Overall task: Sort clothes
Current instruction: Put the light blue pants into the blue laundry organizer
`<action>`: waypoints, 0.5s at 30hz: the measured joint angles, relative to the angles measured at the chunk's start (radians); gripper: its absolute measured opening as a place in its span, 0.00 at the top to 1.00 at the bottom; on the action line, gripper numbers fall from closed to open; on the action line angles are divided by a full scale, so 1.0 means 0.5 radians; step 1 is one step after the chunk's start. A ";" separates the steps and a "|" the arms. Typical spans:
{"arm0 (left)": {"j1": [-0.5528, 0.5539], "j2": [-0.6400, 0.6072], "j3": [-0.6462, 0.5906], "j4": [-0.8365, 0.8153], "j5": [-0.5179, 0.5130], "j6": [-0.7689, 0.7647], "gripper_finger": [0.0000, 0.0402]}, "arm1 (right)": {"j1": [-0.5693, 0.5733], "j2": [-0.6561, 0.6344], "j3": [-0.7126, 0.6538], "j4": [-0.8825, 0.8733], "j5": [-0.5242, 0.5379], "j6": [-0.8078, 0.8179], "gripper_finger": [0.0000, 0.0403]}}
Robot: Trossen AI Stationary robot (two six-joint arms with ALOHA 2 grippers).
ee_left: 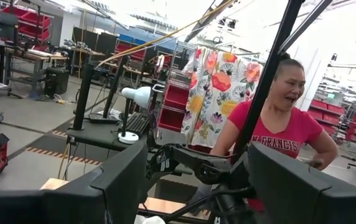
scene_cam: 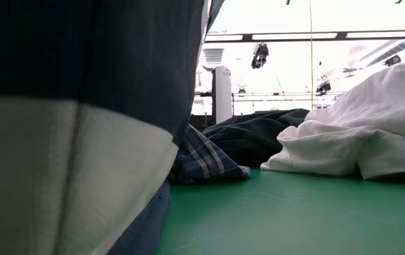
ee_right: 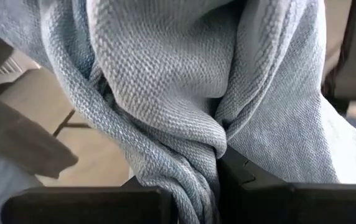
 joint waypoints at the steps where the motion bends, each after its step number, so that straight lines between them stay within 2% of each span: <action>1: 0.000 -0.001 0.000 0.000 0.000 0.000 0.36 | 0.000 0.000 0.000 -0.046 -0.001 0.047 0.89; 9: 0.000 0.008 0.000 0.001 0.000 -0.001 0.36 | -0.040 0.018 0.000 -0.245 0.001 0.335 0.89; 15: 0.000 0.004 0.001 0.000 0.000 -0.001 0.36 | -0.096 0.105 0.000 -0.242 -0.022 0.430 0.89</action>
